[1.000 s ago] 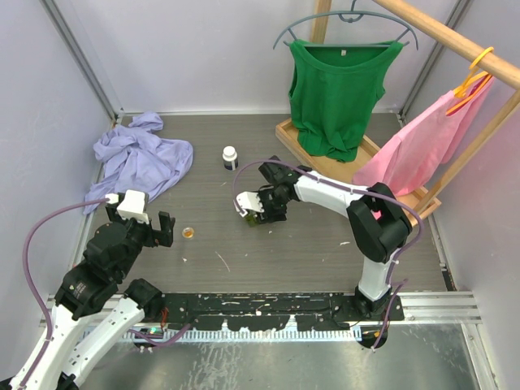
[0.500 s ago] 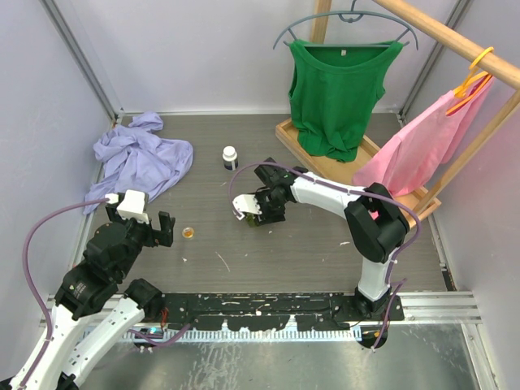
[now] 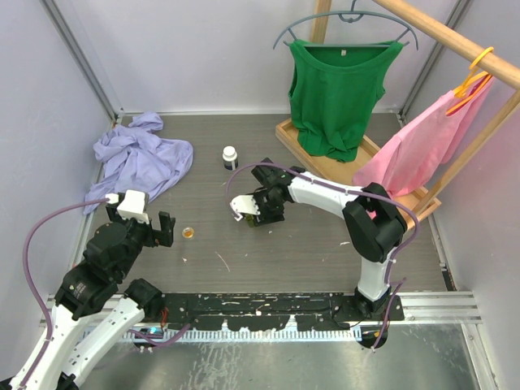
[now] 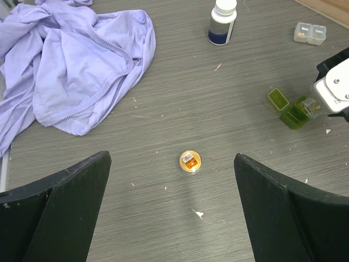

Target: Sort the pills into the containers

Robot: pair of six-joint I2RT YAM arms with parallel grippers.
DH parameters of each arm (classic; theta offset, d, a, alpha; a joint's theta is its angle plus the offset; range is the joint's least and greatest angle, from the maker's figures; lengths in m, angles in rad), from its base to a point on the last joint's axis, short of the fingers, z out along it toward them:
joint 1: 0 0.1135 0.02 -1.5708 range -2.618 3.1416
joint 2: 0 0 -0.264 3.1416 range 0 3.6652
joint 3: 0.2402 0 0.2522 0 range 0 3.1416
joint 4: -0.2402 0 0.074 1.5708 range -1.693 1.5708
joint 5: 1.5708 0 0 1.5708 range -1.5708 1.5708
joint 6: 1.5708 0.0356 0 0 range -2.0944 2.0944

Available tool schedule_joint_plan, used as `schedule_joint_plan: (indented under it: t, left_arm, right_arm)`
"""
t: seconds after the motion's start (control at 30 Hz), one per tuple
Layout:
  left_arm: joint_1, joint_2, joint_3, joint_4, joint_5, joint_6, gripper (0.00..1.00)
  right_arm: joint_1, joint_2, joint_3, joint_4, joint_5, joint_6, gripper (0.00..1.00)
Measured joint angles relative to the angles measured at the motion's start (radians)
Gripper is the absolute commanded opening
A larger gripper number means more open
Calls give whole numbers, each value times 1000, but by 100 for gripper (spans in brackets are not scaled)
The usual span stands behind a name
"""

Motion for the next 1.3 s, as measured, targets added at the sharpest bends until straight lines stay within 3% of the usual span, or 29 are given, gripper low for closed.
schedule_joint_plan:
  t: [1.3]
  left_arm:
    - [0,0,0,2,4,0,98]
  right_arm:
    - [30,14,43,-46,30,49,1]
